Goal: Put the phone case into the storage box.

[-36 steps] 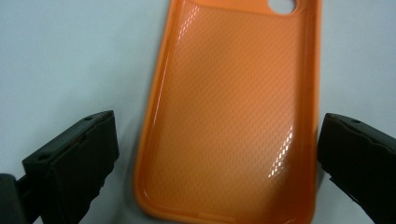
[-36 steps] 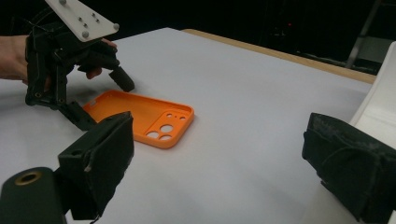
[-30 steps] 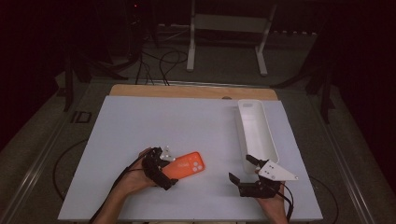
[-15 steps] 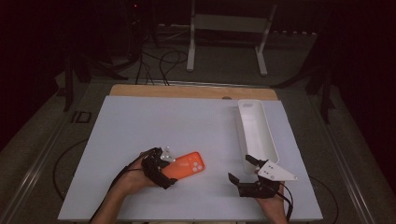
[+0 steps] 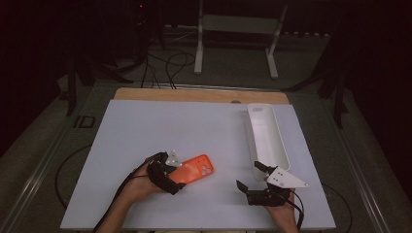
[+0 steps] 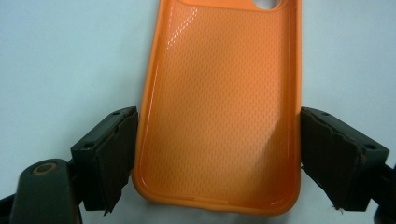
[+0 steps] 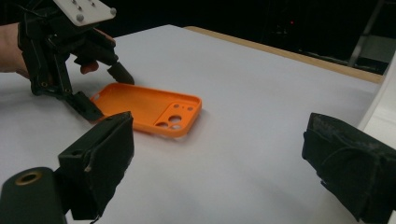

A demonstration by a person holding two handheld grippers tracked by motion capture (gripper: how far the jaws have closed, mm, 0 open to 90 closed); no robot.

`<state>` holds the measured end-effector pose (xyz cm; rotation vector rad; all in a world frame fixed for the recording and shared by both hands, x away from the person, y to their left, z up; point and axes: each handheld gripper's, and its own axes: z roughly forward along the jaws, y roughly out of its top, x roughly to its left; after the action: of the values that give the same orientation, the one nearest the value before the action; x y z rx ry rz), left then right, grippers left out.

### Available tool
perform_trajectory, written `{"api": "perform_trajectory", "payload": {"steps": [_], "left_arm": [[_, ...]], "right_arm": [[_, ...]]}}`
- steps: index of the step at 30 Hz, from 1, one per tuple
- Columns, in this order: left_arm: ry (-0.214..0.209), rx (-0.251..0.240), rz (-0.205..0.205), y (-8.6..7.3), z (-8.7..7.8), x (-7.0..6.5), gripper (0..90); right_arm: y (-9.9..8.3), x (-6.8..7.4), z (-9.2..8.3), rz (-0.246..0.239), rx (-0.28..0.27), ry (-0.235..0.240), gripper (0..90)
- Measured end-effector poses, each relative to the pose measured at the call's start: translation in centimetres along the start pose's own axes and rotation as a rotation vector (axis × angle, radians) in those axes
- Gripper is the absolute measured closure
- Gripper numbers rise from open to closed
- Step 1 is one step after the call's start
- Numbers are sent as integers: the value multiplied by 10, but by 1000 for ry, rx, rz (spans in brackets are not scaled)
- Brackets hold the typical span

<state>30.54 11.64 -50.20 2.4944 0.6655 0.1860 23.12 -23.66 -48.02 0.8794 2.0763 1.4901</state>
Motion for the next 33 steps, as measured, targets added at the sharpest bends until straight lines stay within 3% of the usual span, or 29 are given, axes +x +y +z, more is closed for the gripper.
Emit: {"api": "perform_trajectory", "payload": {"steps": [18, 27, 33], "left_arm": [[41, -82, -9, 5, -17, -2, 162], [61, -124, -2, 13, -26, -5, 162], [71, -156, 11, 22, -32, -9, 162]], "right_arm": [[4, 4, 4, 7, 9, 10, 91], [7, 7, 9, 5, 55, 10, 91], [13, 4, 10, 48, 38, 40, 90]]}}
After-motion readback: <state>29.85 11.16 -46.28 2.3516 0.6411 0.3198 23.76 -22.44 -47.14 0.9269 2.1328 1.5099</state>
